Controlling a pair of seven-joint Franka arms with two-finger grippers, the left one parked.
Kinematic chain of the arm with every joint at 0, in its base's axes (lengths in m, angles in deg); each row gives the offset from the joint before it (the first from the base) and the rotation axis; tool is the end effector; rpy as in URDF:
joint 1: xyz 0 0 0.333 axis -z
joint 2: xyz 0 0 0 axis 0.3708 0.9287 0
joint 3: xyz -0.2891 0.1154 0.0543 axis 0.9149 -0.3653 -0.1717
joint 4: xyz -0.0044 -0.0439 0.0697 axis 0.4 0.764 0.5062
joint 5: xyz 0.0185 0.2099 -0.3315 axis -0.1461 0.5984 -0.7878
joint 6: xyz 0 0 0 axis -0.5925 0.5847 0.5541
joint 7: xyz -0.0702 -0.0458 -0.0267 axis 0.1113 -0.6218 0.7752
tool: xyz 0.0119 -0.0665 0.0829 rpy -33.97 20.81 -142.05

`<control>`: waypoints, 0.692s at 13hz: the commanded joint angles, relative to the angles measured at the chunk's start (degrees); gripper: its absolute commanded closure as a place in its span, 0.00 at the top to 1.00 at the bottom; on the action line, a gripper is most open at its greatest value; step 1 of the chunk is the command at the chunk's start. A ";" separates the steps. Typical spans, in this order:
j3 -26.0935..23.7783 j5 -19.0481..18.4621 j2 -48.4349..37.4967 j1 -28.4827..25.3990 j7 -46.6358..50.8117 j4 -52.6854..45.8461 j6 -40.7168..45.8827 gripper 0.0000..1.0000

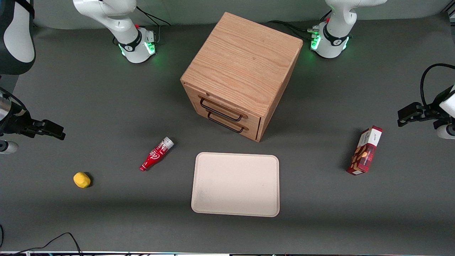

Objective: Open upper drawer
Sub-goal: 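Move the right gripper toward the cabinet's upper drawer handle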

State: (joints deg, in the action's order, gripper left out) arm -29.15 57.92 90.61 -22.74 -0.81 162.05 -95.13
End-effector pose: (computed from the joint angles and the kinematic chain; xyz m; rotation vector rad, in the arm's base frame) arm 0.6211 -0.0115 0.5741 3.0864 -0.1393 0.0719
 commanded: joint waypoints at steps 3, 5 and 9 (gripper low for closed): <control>-0.89 0.44 1.46 -0.35 0.75 -2.58 1.75 1.00; -3.16 1.23 1.46 -0.44 0.66 -2.76 1.75 1.00; -9.49 0.97 1.81 -2.45 0.66 -3.72 1.84 1.00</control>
State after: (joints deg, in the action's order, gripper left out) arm -36.77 58.58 91.08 -23.66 -0.81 161.03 -95.10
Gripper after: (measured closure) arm 0.000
